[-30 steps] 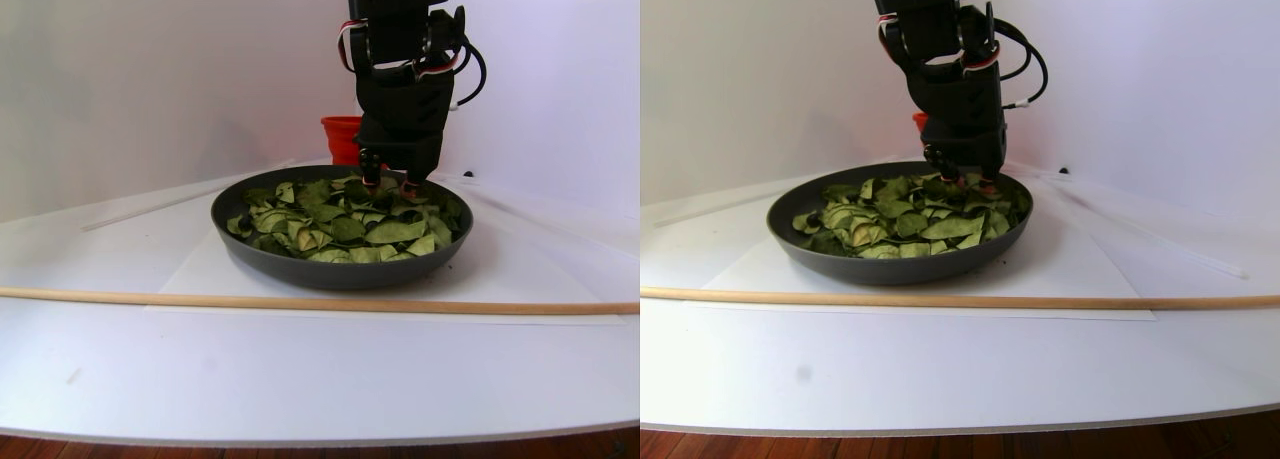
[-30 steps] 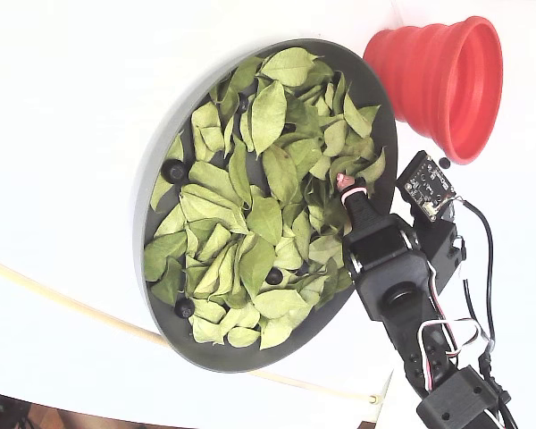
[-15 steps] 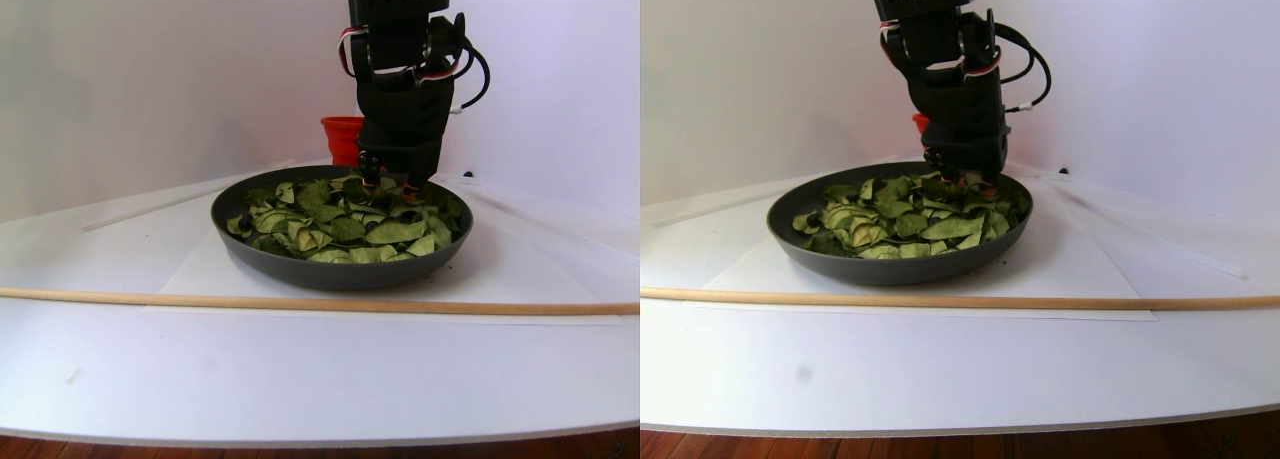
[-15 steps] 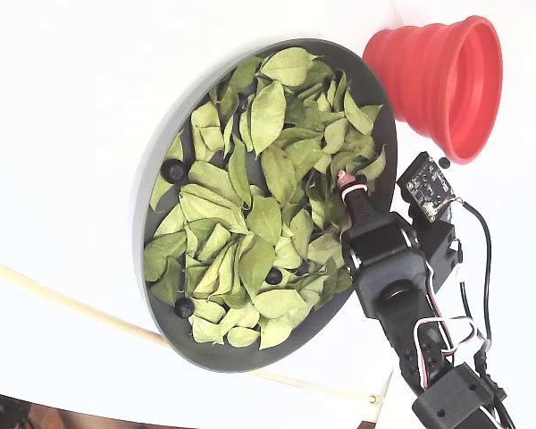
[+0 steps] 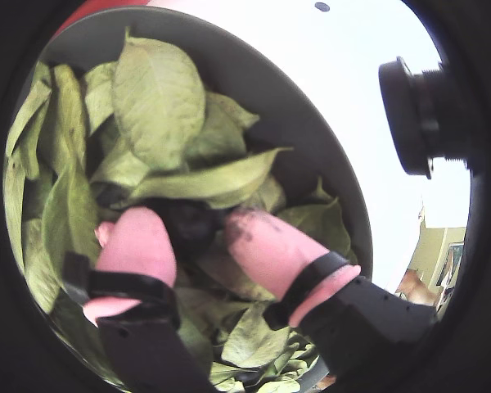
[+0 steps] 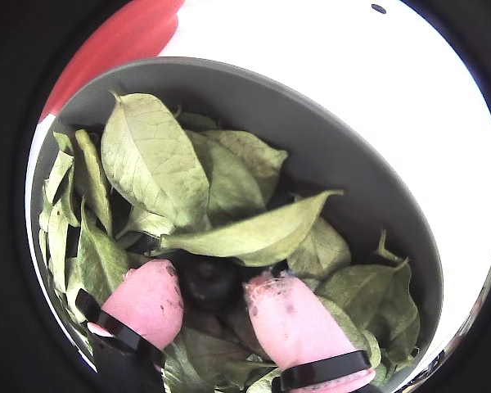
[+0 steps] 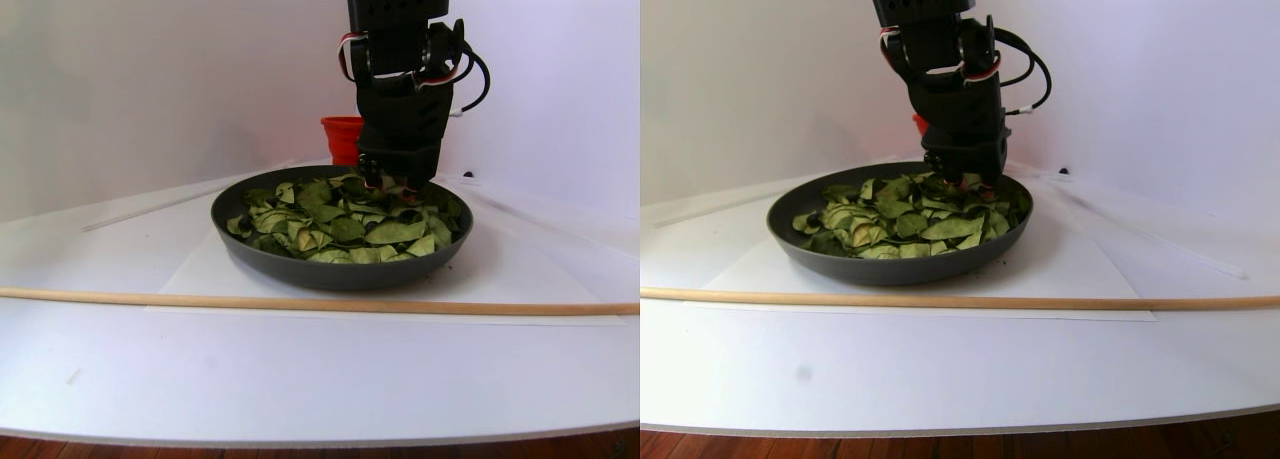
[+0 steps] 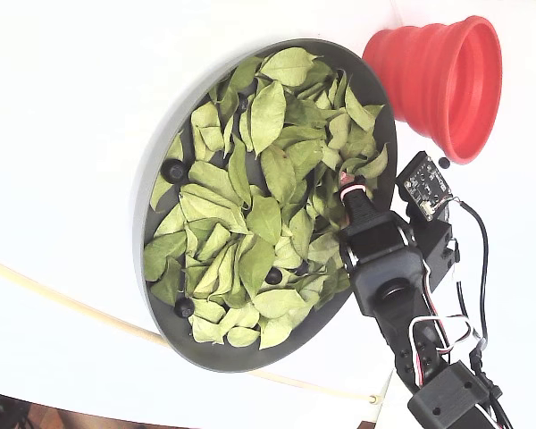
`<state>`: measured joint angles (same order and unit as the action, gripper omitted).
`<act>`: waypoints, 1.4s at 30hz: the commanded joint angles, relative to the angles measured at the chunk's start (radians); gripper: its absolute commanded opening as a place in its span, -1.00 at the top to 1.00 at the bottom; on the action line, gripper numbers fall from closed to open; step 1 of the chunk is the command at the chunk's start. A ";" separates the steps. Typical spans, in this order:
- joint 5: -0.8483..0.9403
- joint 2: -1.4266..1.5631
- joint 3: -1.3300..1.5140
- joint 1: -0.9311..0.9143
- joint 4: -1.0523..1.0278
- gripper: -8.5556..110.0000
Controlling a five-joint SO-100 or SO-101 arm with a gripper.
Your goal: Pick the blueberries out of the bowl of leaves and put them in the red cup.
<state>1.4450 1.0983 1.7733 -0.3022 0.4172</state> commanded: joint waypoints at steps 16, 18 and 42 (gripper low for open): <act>0.003 0.032 0.009 0.018 -0.014 0.68; 0.015 0.037 -0.002 0.015 -0.014 0.68; 0.097 0.183 -0.026 -0.025 -0.017 0.69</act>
<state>1.5309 1.1305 1.7411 -0.2899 0.3942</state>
